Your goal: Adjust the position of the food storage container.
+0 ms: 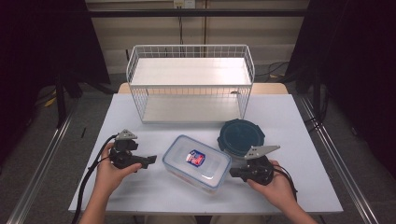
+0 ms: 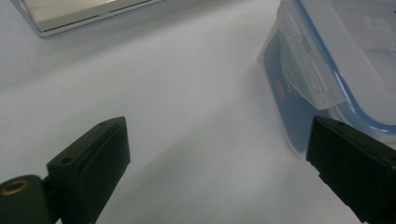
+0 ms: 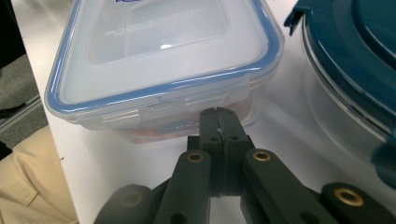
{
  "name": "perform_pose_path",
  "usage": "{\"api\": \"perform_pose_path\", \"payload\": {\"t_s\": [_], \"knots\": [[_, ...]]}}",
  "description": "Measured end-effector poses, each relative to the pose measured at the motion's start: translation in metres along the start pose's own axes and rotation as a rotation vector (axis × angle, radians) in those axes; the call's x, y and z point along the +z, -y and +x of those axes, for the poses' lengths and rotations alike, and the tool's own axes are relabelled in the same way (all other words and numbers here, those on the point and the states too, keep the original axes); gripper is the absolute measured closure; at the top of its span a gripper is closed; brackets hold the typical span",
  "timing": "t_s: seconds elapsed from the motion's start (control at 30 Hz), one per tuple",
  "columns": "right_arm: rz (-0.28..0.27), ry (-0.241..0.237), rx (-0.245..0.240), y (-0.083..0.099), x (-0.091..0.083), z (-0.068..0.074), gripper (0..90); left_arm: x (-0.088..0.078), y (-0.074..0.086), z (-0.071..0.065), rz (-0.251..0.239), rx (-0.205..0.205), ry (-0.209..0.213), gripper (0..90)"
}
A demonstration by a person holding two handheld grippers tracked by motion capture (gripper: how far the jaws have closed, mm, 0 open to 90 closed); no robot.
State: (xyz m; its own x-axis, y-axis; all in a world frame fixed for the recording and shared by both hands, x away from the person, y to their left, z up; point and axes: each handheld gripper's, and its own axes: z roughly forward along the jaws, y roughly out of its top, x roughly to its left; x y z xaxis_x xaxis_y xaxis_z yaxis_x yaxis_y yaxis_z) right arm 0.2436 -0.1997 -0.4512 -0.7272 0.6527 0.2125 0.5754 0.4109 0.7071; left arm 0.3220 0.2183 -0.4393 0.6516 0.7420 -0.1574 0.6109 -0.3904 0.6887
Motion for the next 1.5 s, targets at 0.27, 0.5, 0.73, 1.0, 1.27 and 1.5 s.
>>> {"api": "perform_pose_path", "payload": {"t_s": [0.27,0.5,0.73,1.0,1.27,1.5], "knots": [[-0.001,0.023,-0.007,-0.011,0.013,0.006,90.0,-0.005,0.0,0.003,-0.01,-0.001,-0.009,6.1],[-0.007,0.04,-0.021,-0.023,0.025,0.011,90.0,-0.013,-0.001,0.007,-0.02,-0.012,-0.007,6.1],[-0.023,0.053,-0.031,-0.032,0.035,0.014,90.0,-0.018,-0.001,0.008,-0.034,-0.028,-0.01,6.1],[-0.082,0.079,-0.02,-0.049,0.041,0.014,90.0,-0.02,-0.001,0.01,-0.038,-0.04,-0.003,6.2],[-0.152,0.082,0.027,-0.053,0.042,0.01,86.9,-0.02,-0.002,0.011,-0.038,-0.053,0.001,6.5],[-0.202,0.074,0.106,-0.049,0.039,0.01,74.5,-0.019,-0.003,0.012,-0.055,-0.081,0.013,6.6]]}}
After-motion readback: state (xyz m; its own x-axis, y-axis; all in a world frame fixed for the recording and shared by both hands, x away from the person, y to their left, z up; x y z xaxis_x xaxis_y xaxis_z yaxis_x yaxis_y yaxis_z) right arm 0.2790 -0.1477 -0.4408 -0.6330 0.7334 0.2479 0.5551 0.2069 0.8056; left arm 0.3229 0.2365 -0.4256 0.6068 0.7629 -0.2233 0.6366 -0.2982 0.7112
